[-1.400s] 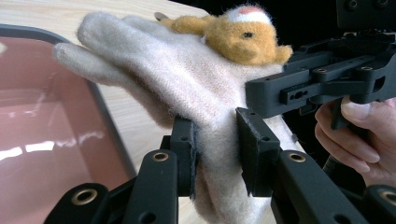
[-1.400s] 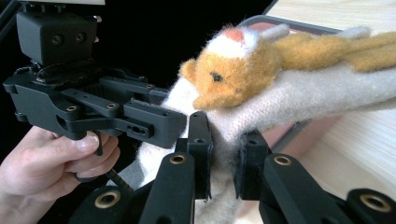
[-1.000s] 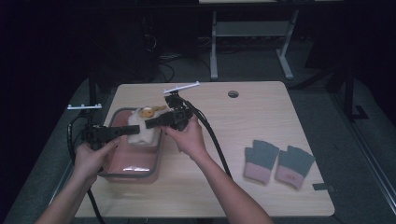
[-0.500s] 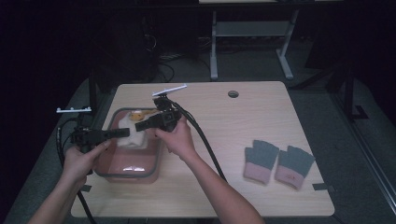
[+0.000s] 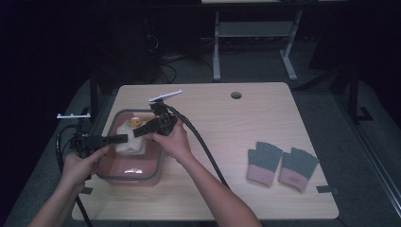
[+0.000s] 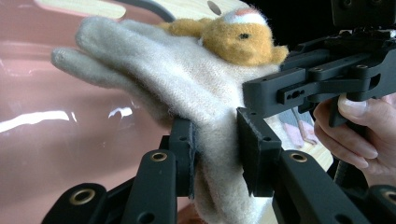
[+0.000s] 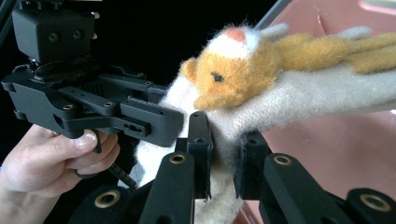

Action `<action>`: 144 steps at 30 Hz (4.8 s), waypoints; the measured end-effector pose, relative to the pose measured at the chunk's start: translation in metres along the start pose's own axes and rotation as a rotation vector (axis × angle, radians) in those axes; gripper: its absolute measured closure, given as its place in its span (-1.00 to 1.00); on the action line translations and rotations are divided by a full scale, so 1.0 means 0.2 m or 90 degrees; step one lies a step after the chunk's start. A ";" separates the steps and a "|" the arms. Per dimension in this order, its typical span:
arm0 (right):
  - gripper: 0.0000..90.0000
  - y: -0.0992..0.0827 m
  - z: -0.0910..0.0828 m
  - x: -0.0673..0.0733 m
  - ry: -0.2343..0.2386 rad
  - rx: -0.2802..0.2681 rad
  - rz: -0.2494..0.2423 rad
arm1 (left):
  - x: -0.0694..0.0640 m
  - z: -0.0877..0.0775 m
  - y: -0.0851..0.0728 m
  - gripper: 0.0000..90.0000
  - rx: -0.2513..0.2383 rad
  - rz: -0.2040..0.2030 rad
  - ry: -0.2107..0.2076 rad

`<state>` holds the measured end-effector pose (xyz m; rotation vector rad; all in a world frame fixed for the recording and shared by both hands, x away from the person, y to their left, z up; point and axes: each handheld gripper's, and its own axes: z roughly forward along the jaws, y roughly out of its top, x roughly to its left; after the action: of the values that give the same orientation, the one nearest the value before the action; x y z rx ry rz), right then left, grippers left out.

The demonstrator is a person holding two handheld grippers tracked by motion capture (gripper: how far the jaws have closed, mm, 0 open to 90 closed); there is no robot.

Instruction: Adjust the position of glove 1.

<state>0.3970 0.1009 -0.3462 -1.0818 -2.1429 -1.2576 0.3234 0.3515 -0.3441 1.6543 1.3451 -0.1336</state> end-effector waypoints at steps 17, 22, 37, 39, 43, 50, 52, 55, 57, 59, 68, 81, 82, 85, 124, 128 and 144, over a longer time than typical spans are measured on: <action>0.76 -0.08 0.13 -0.14 0.009 0.047 0.042 | 0.12 0.08 -0.08 0.52 0.060 -0.035 0.014; 0.75 -0.09 0.17 -0.15 0.001 0.067 0.038 | 0.15 0.10 -0.11 0.53 0.072 -0.037 0.023; 0.75 -0.11 0.22 -0.16 -0.021 0.087 0.040 | 0.17 0.12 -0.14 0.59 0.084 -0.042 0.035; 0.75 -0.11 0.22 -0.16 -0.023 0.089 0.037 | 0.17 0.12 -0.14 0.59 0.084 -0.040 0.037; 0.74 -0.11 0.22 -0.15 -0.032 0.086 0.036 | 0.16 0.13 -0.14 0.59 0.085 -0.039 0.041; 0.72 -0.12 0.21 -0.17 -0.022 0.078 0.044 | 0.17 0.13 -0.13 0.60 0.083 -0.035 0.038; 0.71 -0.13 0.20 -0.18 -0.012 0.071 0.054 | 0.16 0.13 -0.13 0.60 0.083 -0.035 0.039; 0.69 -0.13 0.19 -0.19 -0.011 0.071 0.058 | 0.17 0.14 -0.14 0.60 0.085 -0.034 0.041; 0.68 -0.13 0.19 -0.19 -0.017 0.072 0.057 | 0.17 0.14 -0.14 0.60 0.086 -0.036 0.042; 0.67 -0.14 0.18 -0.19 -0.020 0.071 0.055 | 0.17 0.14 -0.14 0.60 0.087 -0.034 0.046; 0.66 -0.14 0.10 -0.19 -0.050 0.068 0.042 | 0.17 0.17 -0.15 0.60 0.104 -0.023 0.093; 0.63 -0.15 -0.01 -0.18 -0.047 0.044 0.035 | 0.12 0.22 -0.14 0.33 0.163 0.017 0.166; 0.62 -0.15 -0.02 -0.18 -0.045 0.045 0.034 | 0.12 0.22 -0.14 0.27 0.163 0.017 0.172; 0.61 -0.15 -0.03 -0.18 -0.043 0.040 0.030 | 0.12 0.19 -0.12 0.21 0.157 0.019 0.185; 0.52 -0.24 -0.36 -0.20 -0.038 -0.015 0.013 | -0.07 0.25 -0.03 0.37 0.158 0.108 0.236; 0.50 -0.25 -0.42 -0.22 -0.046 -0.020 0.016 | -0.12 0.26 -0.04 0.33 0.148 0.120 0.217; 0.34 -0.32 -0.65 -0.27 -0.093 -0.033 0.005 | -0.31 0.35 -0.03 0.19 0.130 0.155 0.176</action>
<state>0.3757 -0.0529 -0.3523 -1.2381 -2.2201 -1.2723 0.3265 0.2567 -0.3476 2.0544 1.3530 0.1083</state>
